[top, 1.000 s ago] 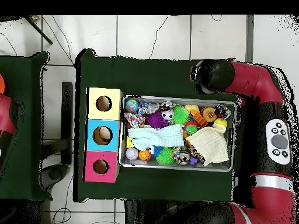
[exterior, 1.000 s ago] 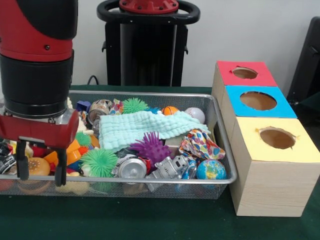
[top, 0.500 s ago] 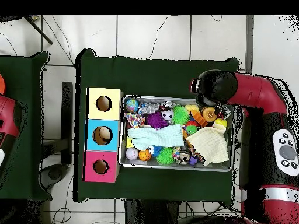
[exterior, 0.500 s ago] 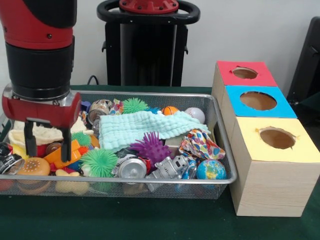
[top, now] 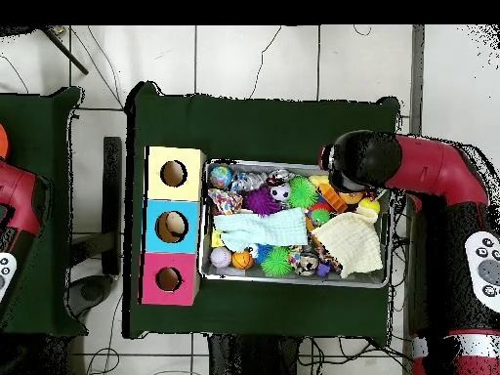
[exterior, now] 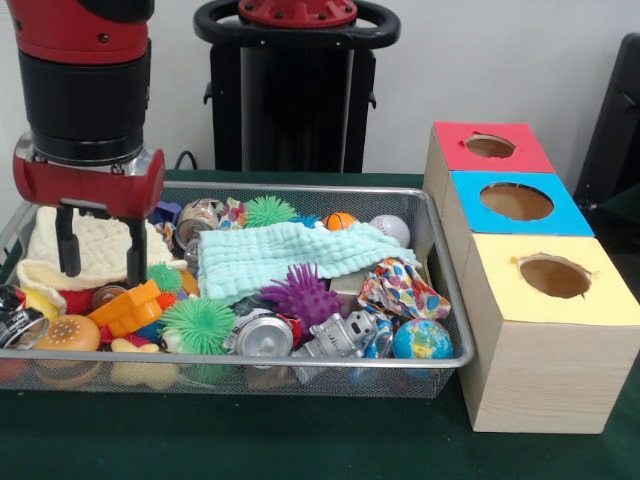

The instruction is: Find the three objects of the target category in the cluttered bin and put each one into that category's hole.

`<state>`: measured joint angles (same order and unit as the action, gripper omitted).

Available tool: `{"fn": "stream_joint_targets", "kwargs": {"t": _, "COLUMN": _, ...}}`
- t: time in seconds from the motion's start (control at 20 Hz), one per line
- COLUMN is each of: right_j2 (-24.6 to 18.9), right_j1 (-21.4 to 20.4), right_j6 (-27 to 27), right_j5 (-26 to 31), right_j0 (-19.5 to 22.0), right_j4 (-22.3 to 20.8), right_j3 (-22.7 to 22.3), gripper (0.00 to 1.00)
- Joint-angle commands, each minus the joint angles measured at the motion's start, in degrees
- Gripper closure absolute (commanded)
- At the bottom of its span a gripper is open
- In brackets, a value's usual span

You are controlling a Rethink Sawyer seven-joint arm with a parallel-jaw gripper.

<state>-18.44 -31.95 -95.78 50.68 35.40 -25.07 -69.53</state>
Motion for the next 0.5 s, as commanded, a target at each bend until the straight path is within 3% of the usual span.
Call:
{"fn": "stream_joint_targets", "kwargs": {"t": 0.05, "right_j2": -1.2, "right_j1": 0.7, "right_j6": 4.0, "right_j5": -1.2, "right_j0": 0.1, "right_j4": -1.2, "right_j3": -5.1, "gripper": 0.00}}
{"fn": "stream_joint_targets", "kwargs": {"t": 0.5, "right_j2": -1.0, "right_j1": 3.2, "right_j6": 2.9, "right_j5": -1.2, "right_j0": -1.1, "right_j4": -2.0, "right_j3": -2.0, "gripper": 0.00}}
